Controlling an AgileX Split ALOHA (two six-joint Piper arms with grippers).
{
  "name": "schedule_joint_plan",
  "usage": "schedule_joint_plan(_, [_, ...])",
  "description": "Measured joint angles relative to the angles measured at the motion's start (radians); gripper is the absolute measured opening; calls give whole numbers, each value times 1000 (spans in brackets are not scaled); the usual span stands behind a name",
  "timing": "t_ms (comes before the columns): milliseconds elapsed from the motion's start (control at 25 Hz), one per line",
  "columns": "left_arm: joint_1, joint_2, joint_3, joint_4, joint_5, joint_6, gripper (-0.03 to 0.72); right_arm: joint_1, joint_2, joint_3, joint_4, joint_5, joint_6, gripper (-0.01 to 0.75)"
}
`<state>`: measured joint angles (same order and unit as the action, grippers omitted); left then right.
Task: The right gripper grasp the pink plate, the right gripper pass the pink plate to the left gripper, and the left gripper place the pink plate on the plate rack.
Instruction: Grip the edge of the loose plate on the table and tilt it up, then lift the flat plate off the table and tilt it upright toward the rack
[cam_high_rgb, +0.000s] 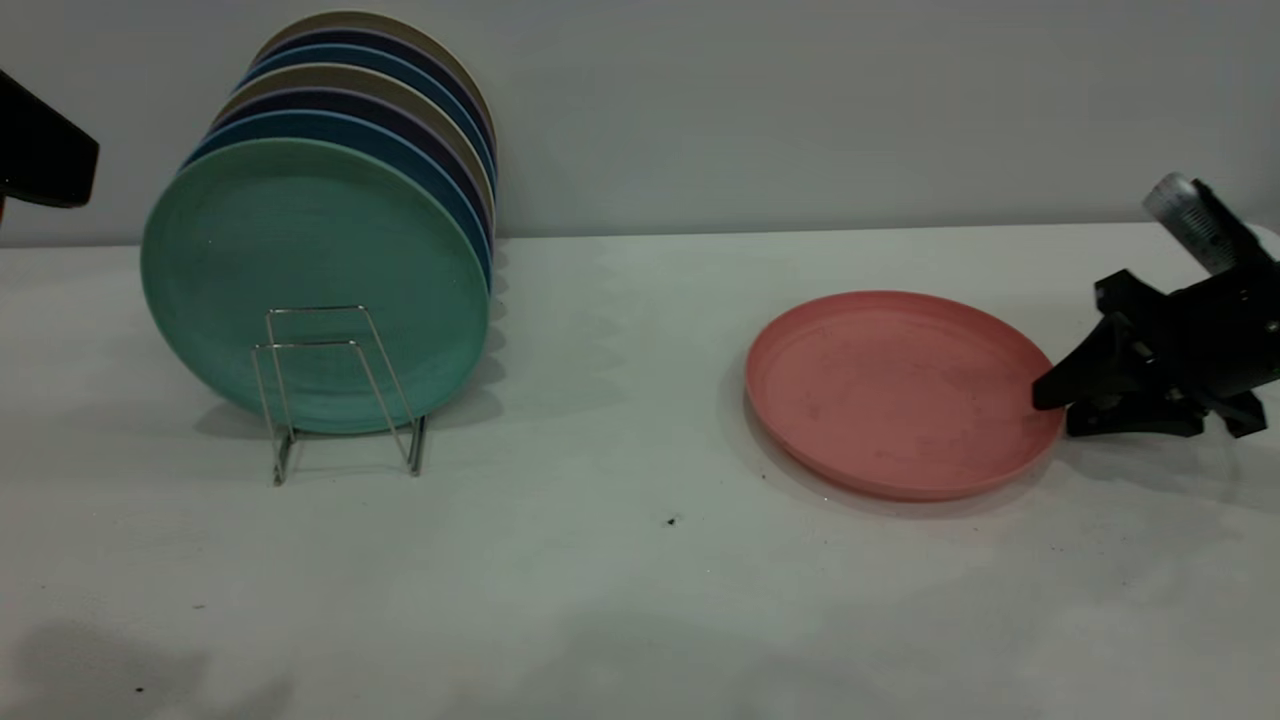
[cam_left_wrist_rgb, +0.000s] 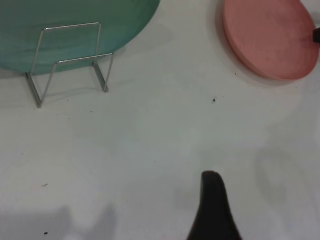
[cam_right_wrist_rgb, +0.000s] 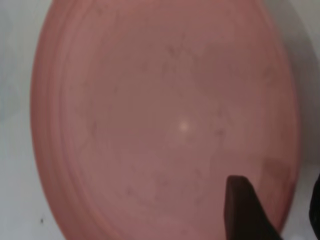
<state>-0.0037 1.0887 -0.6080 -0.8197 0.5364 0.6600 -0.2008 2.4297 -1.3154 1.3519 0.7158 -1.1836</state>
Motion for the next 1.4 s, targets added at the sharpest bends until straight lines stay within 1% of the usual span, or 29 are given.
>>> schedule_joint_plan(160, [0, 0, 0, 0, 0, 0, 566, 5, 19, -21, 27, -8, 7, 334])
schedule_joint_plan(240, [0, 0, 0, -1, 0, 0, 566, 5, 26, -23, 35, -15, 14, 305])
schedule_joint_plan(280, [0, 0, 0, -1, 0, 0, 566, 5, 28, -23, 41, -19, 17, 275])
schedule_joint_plan(360, [0, 0, 0, -1, 0, 0, 566, 7, 34, -24, 48, -24, 24, 190])
schedule_joint_plan(480, [0, 0, 0, -3, 0, 0, 566, 15, 39, -24, 50, -31, 26, 43])
schedule_joint_plan(520, [0, 0, 0, -4, 0, 0, 566, 18, 40, -24, 53, -30, 28, 28])
schedule_joint_plan(640, [0, 0, 0, -9, 0, 0, 566, 22, 42, -24, 53, 8, 29, 20])
schedule_joint_plan(760, [0, 0, 0, -24, 2, 0, 566, 22, 35, -24, 42, 93, 22, 20])
schedule_joint_plan(920, [0, 0, 0, -29, 13, 0, 566, 37, -20, -24, -39, 195, 18, 20])
schedule_joint_plan(1040, [0, 11, 0, -56, 18, 6, 566, 88, -79, -24, -122, 215, 18, 20])
schedule_joint_plan(1160, [0, 57, 0, -116, 24, 59, 566, 151, -111, -24, -140, 219, 18, 20])
schedule_joint_plan(1280, [0, 131, 0, -215, 33, 146, 566, 210, -119, -24, -135, 236, 9, 20])
schedule_joint_plan(1400, [0, 218, 0, -310, 50, 236, 566, 254, -119, -24, -126, 260, -6, 20])
